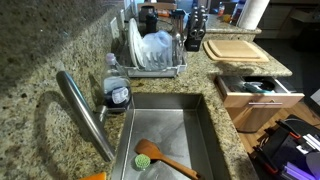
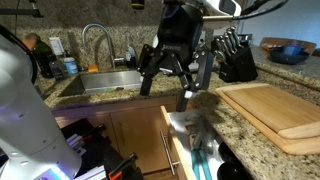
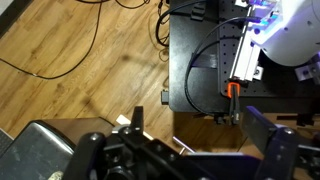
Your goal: Pick up the blue can opener from the top drawer and put it on the countertop
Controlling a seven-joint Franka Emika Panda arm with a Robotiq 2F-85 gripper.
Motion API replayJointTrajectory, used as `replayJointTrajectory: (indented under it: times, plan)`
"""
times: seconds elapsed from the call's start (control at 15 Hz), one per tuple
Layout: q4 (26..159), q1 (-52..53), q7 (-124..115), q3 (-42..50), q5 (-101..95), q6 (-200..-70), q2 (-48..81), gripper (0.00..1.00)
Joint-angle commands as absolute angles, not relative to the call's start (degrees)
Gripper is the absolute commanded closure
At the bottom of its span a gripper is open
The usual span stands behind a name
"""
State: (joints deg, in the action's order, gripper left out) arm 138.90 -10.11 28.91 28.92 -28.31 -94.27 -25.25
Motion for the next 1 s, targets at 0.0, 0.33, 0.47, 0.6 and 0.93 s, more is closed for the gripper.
replayJointTrajectory:
  times: [0.0,0.33,0.47,0.6,0.93]
  plan:
    - [136.99,-11.65,36.71,27.76,-27.03,-89.26,-23.35,0.00]
    - [133.36,-11.02,54.09,31.52,-24.57,-92.03,-13.12,0.00]
    - [133.06,-11.51,55.87,29.49,-25.92,-90.55,-8.82,0.00]
    - [136.81,-12.35,52.10,27.07,-29.97,-99.07,-8.74,0.00]
    - [141.24,-13.66,48.10,26.73,-30.63,-124.52,-6.16,0.00]
